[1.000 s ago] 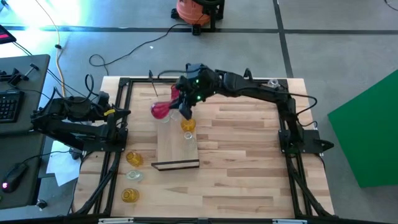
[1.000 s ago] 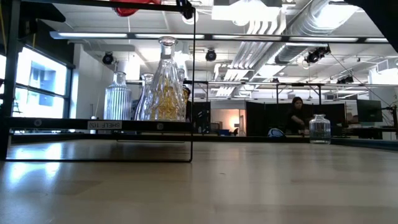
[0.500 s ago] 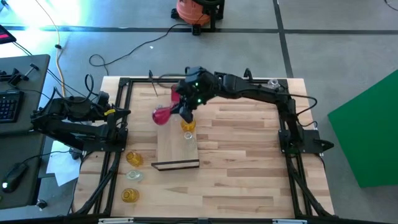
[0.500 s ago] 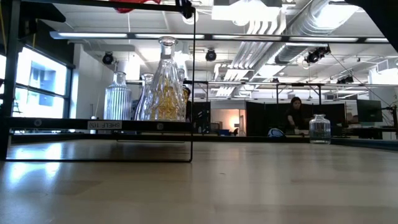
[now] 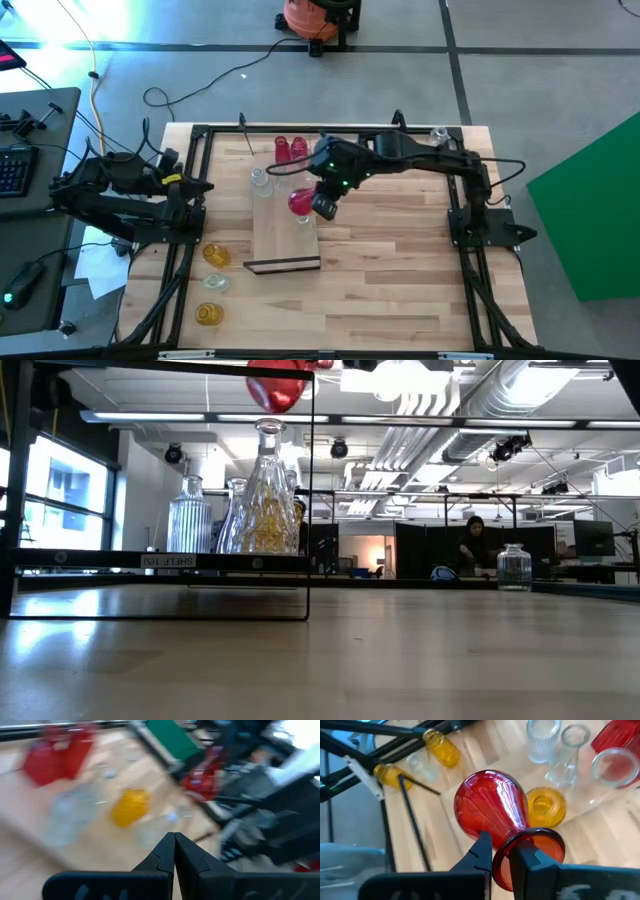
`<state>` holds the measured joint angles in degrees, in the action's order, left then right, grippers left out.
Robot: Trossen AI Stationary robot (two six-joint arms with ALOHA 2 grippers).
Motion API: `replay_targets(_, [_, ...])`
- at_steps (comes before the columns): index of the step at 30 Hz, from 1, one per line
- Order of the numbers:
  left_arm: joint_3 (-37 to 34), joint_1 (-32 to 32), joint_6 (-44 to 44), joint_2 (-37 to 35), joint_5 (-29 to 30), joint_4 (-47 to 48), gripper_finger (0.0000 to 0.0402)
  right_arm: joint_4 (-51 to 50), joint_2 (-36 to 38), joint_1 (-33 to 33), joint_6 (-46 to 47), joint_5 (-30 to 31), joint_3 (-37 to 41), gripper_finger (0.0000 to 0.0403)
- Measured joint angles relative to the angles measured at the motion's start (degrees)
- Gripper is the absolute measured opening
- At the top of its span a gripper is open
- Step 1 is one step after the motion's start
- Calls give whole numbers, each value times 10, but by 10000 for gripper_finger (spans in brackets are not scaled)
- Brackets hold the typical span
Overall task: Sort vases onto shelf
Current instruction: Put the red vase on the shelf aligned with the other red vase
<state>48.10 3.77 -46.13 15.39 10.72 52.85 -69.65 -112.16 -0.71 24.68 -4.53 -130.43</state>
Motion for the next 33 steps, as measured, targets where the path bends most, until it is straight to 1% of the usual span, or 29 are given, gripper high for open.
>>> replay_targets(2, [1,0,18,15,-28,-46,0,0,5,4,11,-1,0,7])
replay_targets(4, [1,0,38,34,-44,-80,0,9,5,10,15,-11,0,7])
replay_targets(6, [1,0,52,50,-50,-81,0,20,5,17,21,-30,0,7])
replay_targets(8, [1,0,63,60,-51,-65,0,33,5,31,21,-63,0,7])
replay_targets(12, [0,0,72,66,-51,-47,0,79,5,57,37,-104,0,7])
replay_targets(18, [0,0,73,56,-50,-42,0,147,5,105,95,-116,0,7])
replay_targets(23, [0,0,85,51,-51,-41,0,146,5,150,172,-45,0,7])
replay_targets(27, [0,0,94,52,-52,-23,0,151,-8,183,256,18,0,7])
replay_targets(30, [0,0,102,52,-52,-2,0,174,-32,207,319,42,0,7])
replay_targets(33, [0,0,108,52,-62,14,0,214,-63,227,374,47,0,7])
